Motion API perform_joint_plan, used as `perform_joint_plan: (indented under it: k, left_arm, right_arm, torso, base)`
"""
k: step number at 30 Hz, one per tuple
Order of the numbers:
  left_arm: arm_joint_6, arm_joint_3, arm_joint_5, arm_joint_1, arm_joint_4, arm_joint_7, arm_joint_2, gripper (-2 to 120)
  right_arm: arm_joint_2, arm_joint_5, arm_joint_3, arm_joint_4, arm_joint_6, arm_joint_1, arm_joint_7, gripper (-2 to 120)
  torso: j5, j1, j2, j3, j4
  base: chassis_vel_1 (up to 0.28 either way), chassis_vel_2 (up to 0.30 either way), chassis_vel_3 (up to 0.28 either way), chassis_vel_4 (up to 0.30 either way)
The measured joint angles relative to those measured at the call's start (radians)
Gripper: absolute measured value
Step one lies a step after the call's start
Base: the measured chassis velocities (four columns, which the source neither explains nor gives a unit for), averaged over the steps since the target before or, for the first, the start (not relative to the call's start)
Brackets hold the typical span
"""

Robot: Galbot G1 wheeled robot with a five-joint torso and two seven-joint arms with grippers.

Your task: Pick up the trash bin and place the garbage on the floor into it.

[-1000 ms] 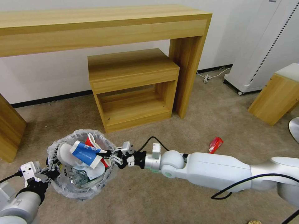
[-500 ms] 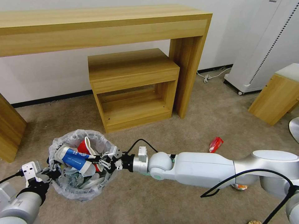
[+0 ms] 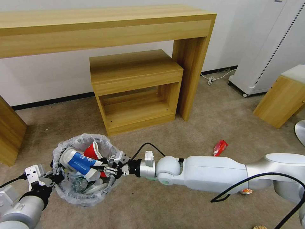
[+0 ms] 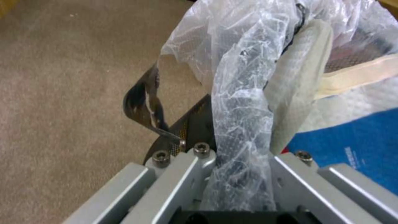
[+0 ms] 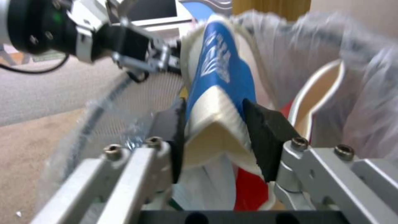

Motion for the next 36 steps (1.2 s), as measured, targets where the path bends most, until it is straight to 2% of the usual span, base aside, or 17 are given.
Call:
perform_joint_plan:
  k: [2,5,6,9,10,13,17,22,25,26,29,30,33,34,36]
  left_arm:
    - [0.000,0.001,0.000,0.000,0.003,0.000,-0.002,1]
    - [-0.001,0.001,0.001,0.001,0.010,0.000,-0.006,1]
    - [-0.001,0.001,0.001,0.001,0.010,0.000,-0.006,1]
    - [-0.001,-0.002,0.003,0.003,0.013,0.000,-0.008,1]
    - [-0.001,-0.002,0.003,0.003,0.013,0.000,-0.008,1]
    - [-0.001,-0.001,0.010,0.006,0.014,-0.001,-0.018,1]
    - [-0.001,0.000,0.017,0.007,0.013,-0.001,-0.025,1]
    - [-0.001,-0.001,0.019,0.009,0.013,-0.001,-0.028,1]
    - [0.000,-0.003,0.023,0.011,0.014,-0.001,-0.029,1]
    - [0.000,-0.003,0.023,0.011,0.014,-0.001,-0.029,1]
    - [0.000,-0.003,0.026,0.012,0.019,-0.001,-0.029,1]
    - [0.000,-0.003,0.026,0.012,0.019,-0.001,-0.029,1]
    - [0.000,0.000,0.030,0.010,0.021,0.000,-0.025,1]
    - [0.000,0.000,0.030,0.010,0.021,0.000,-0.025,1]
    - [0.001,0.002,0.031,0.011,0.022,0.002,-0.020,1]
  right_arm:
    - [-0.006,-0.001,0.003,0.008,0.000,0.000,0.000,45]
    - [-0.032,-0.004,0.018,0.035,0.000,-0.007,0.000,61]
    - [-0.032,-0.004,0.018,0.035,0.000,-0.007,0.000,61]
    - [-0.056,-0.009,0.045,0.055,0.002,-0.019,-0.001,73]
    - [-0.056,-0.009,0.045,0.055,0.002,-0.019,-0.001,73]
    - [-0.072,-0.011,0.087,0.071,0.003,-0.042,0.003,90]
    - [-0.080,-0.016,0.122,0.080,0.004,-0.061,0.007,99]
    - [-0.093,-0.021,0.171,0.085,0.007,-0.086,0.007,100]
    - [-0.104,-0.022,0.256,0.089,0.008,-0.128,0.023,100]
    - [-0.104,-0.022,0.256,0.089,0.008,-0.128,0.023,100]
    - [-0.118,-0.022,0.367,0.096,0.005,-0.184,0.054,100]
    - [-0.118,-0.022,0.367,0.096,0.005,-0.184,0.054,100]
    - [-0.156,-0.027,0.506,0.101,-0.003,-0.280,0.080,100]
    - [-0.156,-0.027,0.506,0.101,-0.003,-0.280,0.080,100]
    - [-0.184,-0.043,0.594,0.104,-0.012,-0.351,0.127,100]
  torso:
    - [0.0000,0.000,0.000,0.000,0.0001]
    - [0.0000,0.000,0.000,0.000,0.0001]
    - [0.0000,0.000,0.000,0.000,0.0001]
    - [0.0000,0.000,0.000,0.000,0.0000]
    - [0.0000,0.000,0.000,0.000,0.0000]
    - [0.0000,0.000,0.000,0.000,0.0001]
    - [-0.0001,0.000,0.000,0.000,0.0001]
    - [-0.0001,0.000,0.000,0.000,0.0001]
    - [0.0000,0.000,0.000,0.000,0.0001]
    - [0.0000,0.000,0.000,0.000,0.0001]
    - [0.0000,0.000,0.000,0.000,0.0002]
    - [0.0000,0.000,0.000,0.000,0.0002]
    - [0.0000,0.000,0.000,0.000,0.0001]
    - [0.0000,0.000,0.000,0.000,0.0001]
    - [0.0001,0.000,0.000,0.000,0.0000]
  base:
    - [0.000,0.000,0.000,0.000]
    - [0.000,0.000,0.000,0.000]
    - [0.000,0.000,0.000,0.000]
    - [0.000,0.000,0.000,0.000]
    - [0.000,0.000,0.000,0.000]
    - [0.000,0.000,0.000,0.000]
    - [0.000,0.000,0.000,0.000]
    - [0.000,0.000,0.000,0.000]
    - [0.000,0.000,0.000,0.000]
    - [0.000,0.000,0.000,0.000]
    - [0.000,0.000,0.000,0.000]
    - [0.000,0.000,0.000,0.000]
    - [0.000,0.000,0.000,0.000]
    - [0.000,0.000,0.000,0.000]
    - [0.000,0.000,0.000,0.000]
